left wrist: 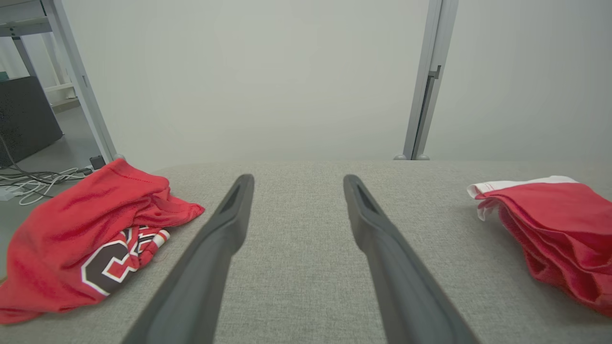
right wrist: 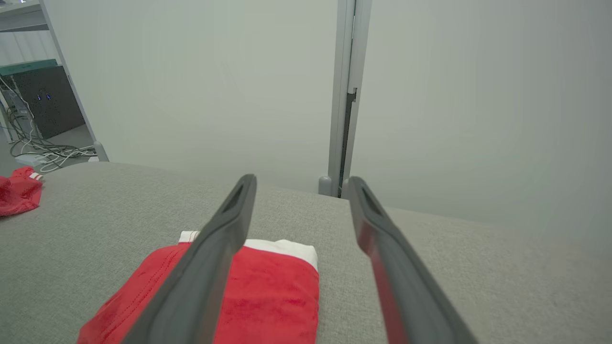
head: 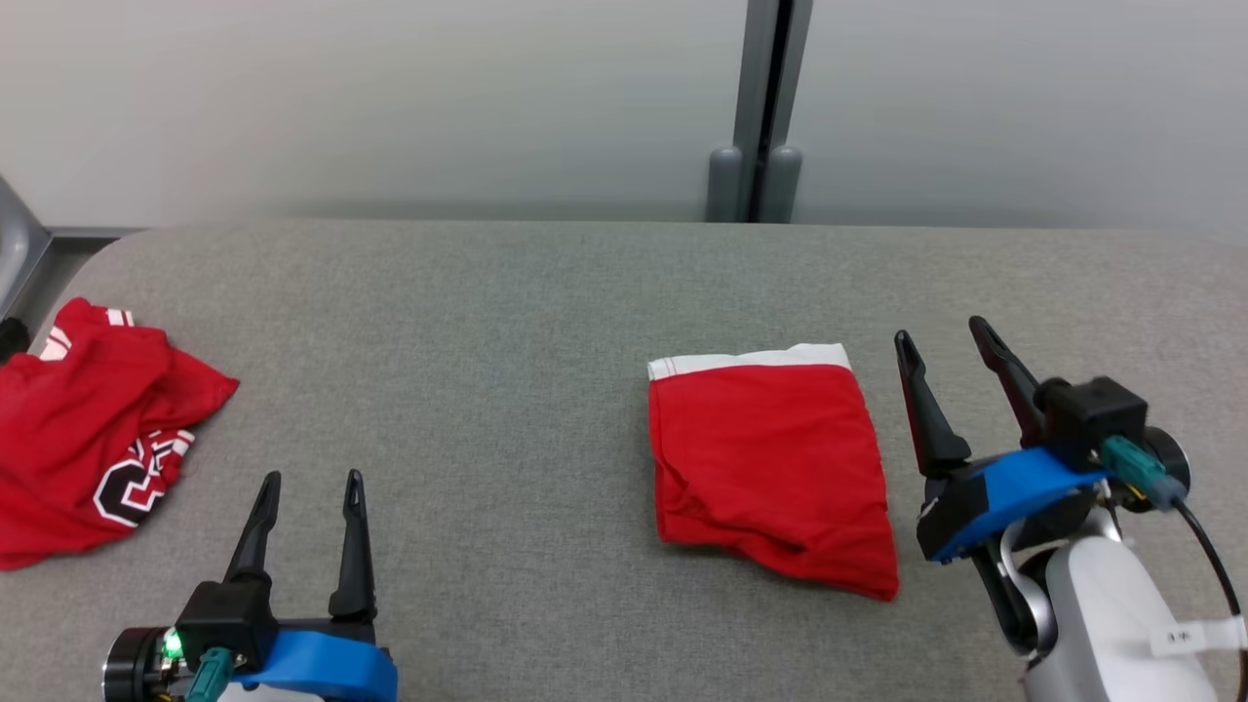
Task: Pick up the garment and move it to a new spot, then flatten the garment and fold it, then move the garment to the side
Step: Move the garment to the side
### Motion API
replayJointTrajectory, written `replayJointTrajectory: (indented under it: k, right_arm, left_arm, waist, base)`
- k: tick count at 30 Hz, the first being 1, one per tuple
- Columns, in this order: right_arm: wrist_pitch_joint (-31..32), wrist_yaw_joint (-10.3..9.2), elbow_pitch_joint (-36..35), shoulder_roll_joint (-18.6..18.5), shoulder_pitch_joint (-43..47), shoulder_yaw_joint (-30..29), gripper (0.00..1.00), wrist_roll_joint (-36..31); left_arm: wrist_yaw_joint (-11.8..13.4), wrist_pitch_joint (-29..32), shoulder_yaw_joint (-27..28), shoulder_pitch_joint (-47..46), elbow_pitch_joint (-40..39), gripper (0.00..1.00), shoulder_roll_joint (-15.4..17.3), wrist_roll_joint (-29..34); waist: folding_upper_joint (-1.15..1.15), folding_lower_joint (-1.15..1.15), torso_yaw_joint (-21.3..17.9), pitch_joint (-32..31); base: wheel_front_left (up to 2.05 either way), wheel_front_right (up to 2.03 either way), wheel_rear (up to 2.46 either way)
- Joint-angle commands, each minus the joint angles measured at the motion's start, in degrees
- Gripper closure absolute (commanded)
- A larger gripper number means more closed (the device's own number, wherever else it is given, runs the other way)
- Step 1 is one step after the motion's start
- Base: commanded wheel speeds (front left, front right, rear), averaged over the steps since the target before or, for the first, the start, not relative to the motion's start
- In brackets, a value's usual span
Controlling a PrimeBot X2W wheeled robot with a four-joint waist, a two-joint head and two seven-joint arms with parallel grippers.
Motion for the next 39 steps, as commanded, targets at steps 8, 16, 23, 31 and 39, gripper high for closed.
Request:
replayJointTrajectory:
  k: [8, 16, 23, 31, 39]
  right_arm:
    - [3.7, 0.03, 10.2, -0.6, -6.0, -1.3, 0.00, -1.9]
    - [3.3, 0.03, 20.5, -0.2, -7.4, -3.5, 0.00, -2.5]
    - [1.3, 0.03, 27.9, 0.2, -8.9, -4.2, 0.00, -3.5]
    - [0.1, 0.03, 36.4, 1.2, -10.3, -3.0, 0.00, -3.5]
    - [-0.2, 0.07, 42.7, 1.8, -10.6, 0.6, 1.00, 0.4]
  left_arm:
    - [-0.2, -0.2, -0.9, -3.1, 0.2, 0.00, -0.4, -0.6]
    - [-0.4, -0.2, -1.0, -4.3, 0.3, 0.00, -0.7, -0.8]
    - [-0.6, -0.2, -1.2, -5.8, 0.7, 0.00, -0.9, -0.8]
    - [-1.0, -0.2, -1.5, -7.1, 1.3, 0.00, -1.2, -1.0]
    - [-1.0, -0.2, -1.2, -6.6, 2.0, 0.00, -1.5, -1.4]
  waist:
    - [0.00, -0.01, 3.1, 3.5]
    - [0.00, -0.01, 4.6, 5.7]
    - [0.00, -0.01, 5.1, 7.5]
    - [0.00, -0.01, 5.6, 8.5]
    - [0.00, -0.01, 5.5, 7.6]
  base:
    - [0.00, 0.00, 0.00]
    - [0.00, 0.00, 0.00]
    - [0.00, 0.00, 0.00]
    - [0.00, 0.00, 0.00]
    - [0.00, 0.00, 0.00]
